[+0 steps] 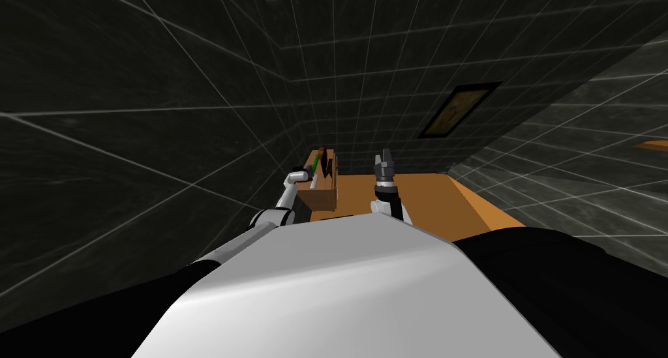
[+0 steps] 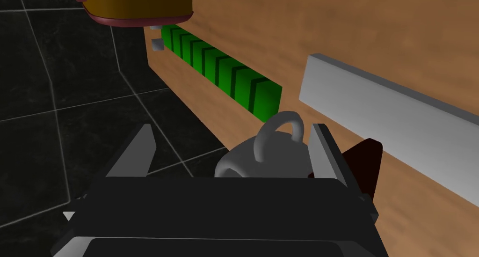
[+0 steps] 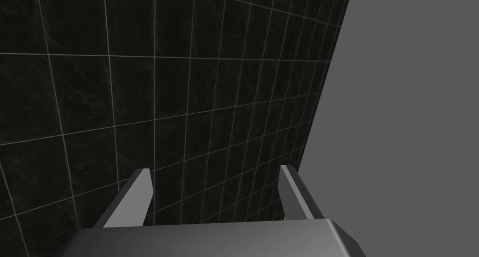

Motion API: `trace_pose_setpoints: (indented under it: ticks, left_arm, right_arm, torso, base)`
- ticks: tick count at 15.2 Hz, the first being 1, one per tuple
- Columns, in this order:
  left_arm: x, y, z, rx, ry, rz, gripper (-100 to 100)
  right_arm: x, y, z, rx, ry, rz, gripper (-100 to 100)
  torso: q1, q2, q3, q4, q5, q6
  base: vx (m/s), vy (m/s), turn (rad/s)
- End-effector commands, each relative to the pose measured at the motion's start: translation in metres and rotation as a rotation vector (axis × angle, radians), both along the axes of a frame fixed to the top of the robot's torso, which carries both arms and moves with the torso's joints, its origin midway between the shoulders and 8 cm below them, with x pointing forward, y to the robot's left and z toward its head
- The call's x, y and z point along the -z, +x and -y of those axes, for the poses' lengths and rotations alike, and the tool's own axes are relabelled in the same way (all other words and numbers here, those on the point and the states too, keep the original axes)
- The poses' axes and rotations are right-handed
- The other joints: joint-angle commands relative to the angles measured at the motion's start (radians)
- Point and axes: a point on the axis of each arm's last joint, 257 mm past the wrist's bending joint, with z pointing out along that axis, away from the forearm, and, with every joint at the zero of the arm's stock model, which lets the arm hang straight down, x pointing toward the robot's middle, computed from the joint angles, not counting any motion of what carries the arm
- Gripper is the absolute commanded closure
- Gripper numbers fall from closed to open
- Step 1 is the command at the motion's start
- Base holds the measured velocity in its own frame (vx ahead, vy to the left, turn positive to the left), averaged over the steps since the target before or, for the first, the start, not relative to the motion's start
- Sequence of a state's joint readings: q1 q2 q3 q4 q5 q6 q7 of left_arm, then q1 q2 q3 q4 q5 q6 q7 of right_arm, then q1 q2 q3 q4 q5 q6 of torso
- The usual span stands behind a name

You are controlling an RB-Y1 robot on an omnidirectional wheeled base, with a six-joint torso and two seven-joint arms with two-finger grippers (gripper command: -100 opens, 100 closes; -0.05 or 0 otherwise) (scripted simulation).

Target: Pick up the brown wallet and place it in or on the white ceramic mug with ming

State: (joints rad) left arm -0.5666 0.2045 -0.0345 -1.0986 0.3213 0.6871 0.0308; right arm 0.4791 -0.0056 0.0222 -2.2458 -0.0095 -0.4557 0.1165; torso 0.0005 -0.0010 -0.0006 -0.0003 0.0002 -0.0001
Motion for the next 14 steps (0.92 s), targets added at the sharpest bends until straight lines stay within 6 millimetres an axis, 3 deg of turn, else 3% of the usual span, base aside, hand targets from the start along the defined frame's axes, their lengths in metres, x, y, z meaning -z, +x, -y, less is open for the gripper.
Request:
trace_pose_setpoints:
  ticks: [1,5,7,14]
  left_arm:
    - [0.008,-0.003,0.0,0.0,0.002,-0.037,-100]
    - [0.015,-0.003,0.017,0.011,-0.014,-0.142,-100]
    - [0.025,-0.01,0.015,0.011,-0.008,-0.183,-100]
    - [0.025,-0.01,0.015,0.011,-0.008,-0.183,-100]
  right_arm:
    - [0.0,0.0,0.0,0.0,0.0,0.0,0]
    - [0.0,0.0,0.0,0.0,0.0,0.0,0]
    - [0.0,0.0,0.0,0.0,0.0,0.0,0]
    - [0.0,0.0,0.0,0.0,0.0,0.0,0]
  torso:
    - [0.0,0.0,0.0,0.0,0.0,0.0]
    - [-0.001,0.001,0.0,0.0,0.0,0.0]
    - [0.0,0.0,0.0,0.0,0.0,0.0]
    - [-0.001,0.001,0.001,0.0,0.0,0.0]
  base:
    - [0.005,0.005,0.016]
    - [0.005,0.005,0.016]
    - [0.018,0.02,0.061]
    - [-0.001,-0.001,-0.003]
